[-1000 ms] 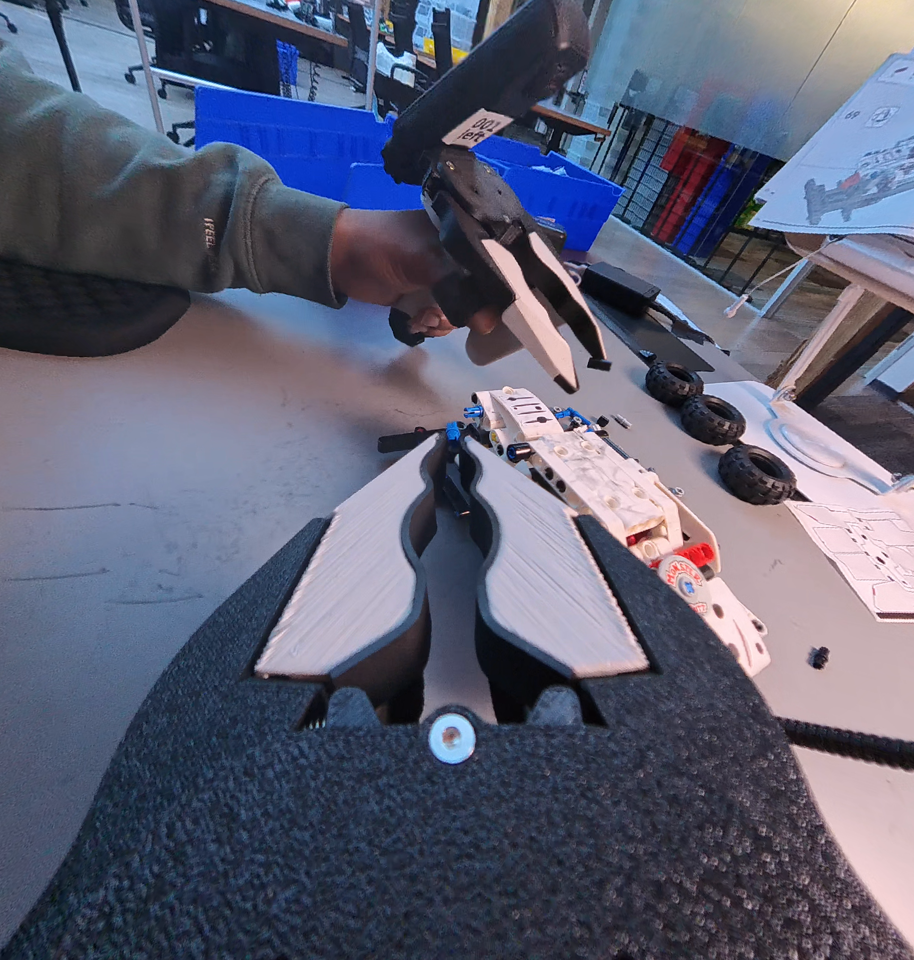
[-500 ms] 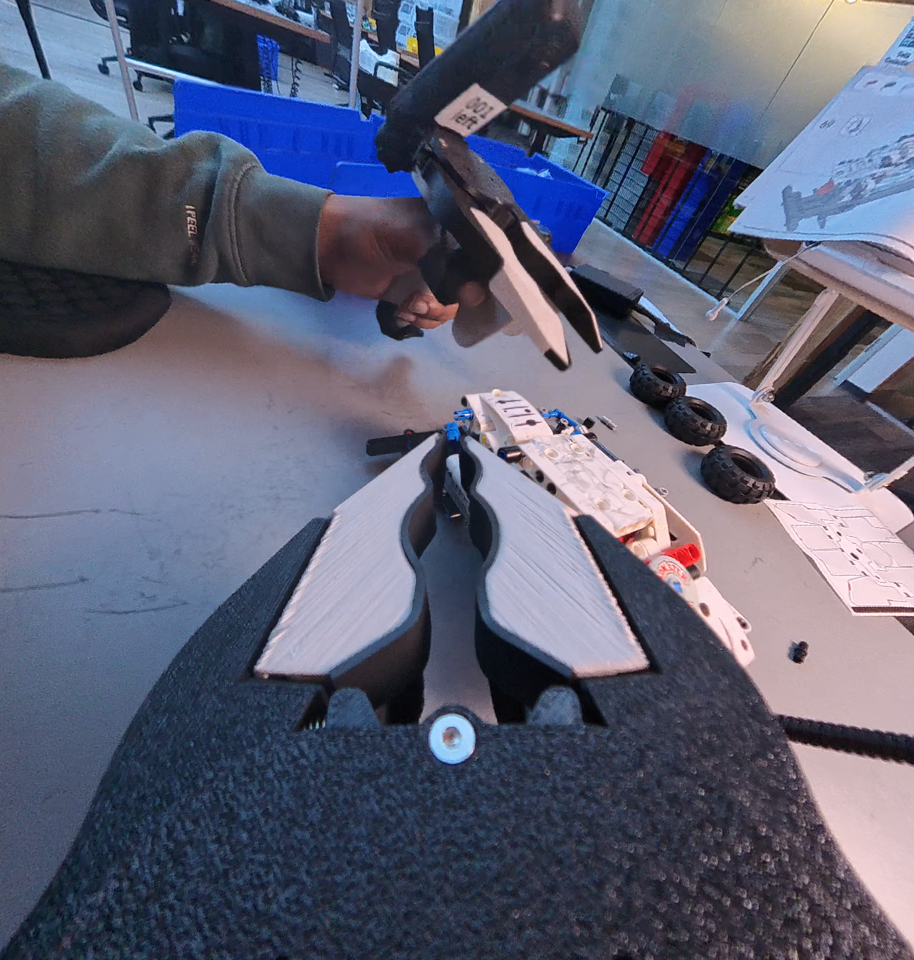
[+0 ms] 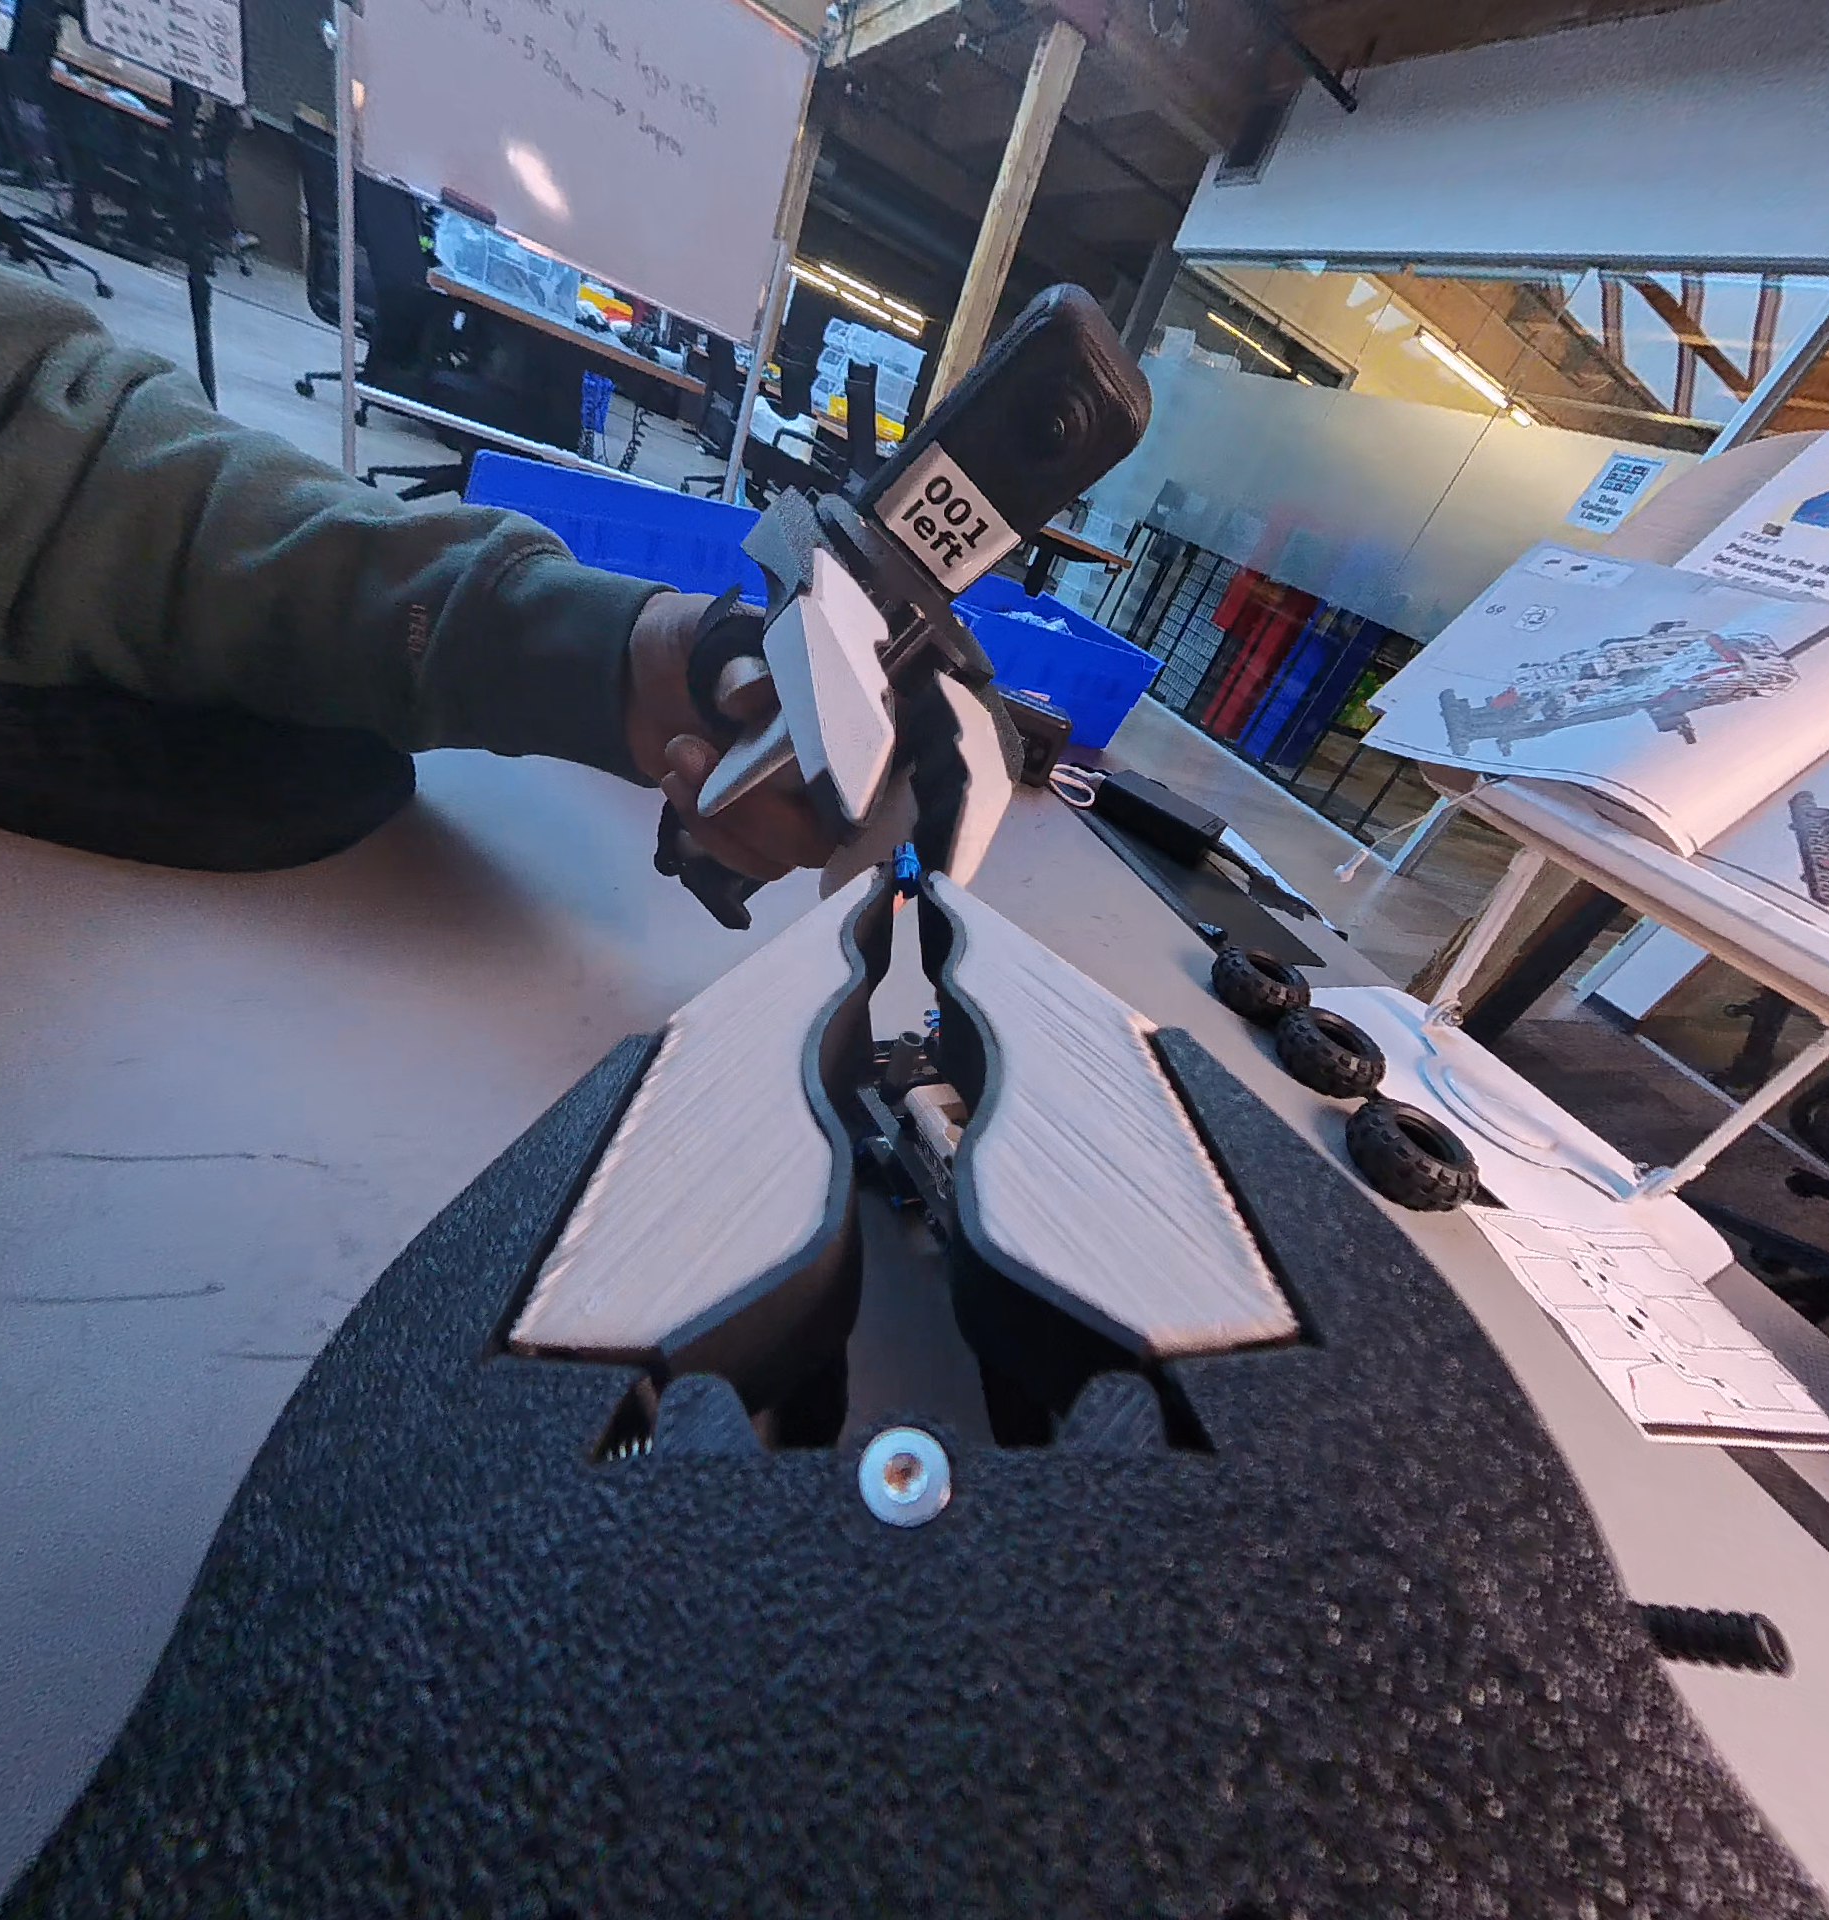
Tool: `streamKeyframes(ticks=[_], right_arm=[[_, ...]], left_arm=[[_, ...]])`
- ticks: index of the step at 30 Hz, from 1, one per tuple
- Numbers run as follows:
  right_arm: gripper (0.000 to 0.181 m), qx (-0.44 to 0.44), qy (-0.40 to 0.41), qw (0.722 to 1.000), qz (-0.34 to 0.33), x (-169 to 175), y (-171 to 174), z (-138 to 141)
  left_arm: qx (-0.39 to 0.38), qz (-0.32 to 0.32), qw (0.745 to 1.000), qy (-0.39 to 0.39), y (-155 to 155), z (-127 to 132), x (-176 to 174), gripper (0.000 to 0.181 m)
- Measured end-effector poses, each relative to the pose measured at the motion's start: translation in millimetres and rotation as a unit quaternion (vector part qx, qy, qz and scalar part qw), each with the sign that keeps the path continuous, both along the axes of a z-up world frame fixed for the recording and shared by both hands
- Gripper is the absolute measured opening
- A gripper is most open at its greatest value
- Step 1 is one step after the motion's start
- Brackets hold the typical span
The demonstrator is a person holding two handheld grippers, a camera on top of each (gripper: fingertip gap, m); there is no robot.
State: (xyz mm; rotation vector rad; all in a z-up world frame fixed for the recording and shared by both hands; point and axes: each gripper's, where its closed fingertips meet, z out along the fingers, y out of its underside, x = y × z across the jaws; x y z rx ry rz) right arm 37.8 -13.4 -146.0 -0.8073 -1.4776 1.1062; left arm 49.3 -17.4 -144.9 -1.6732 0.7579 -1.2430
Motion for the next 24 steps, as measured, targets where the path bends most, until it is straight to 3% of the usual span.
streamKeyframes(ticks=[8,11,13,15,19,24], right_arm=[[0.005,0.000,-0.008,1.000,-0.021,-2,8,-4],[0.010,0.000,-0.021,0.999,-0.043,-3,20,-8],[0.011,0.000,-0.030,0.998,-0.049,-4,24,-11],[0.011,0.004,-0.040,0.998,-0.053,-6,26,-16],[0.011,0.023,-0.064,0.996,-0.053,-8,23,-28],[0.010,0.026,-0.073,0.996,-0.054,-9,24,-32]], left_arm=[[0.041,0.034,0.998,0.037,8,-1,-10,0.004],[0.072,0.173,0.978,0.094,49,-6,-57,0.004],[0.071,0.291,0.938,0.173,82,-25,-107,0.004],[0.059,0.342,0.899,0.267,101,-57,-143,0.004],[0.032,0.348,0.864,0.362,110,-105,-162,0.005],[0.019,0.339,0.858,0.386,109,-117,-162,0.022]])
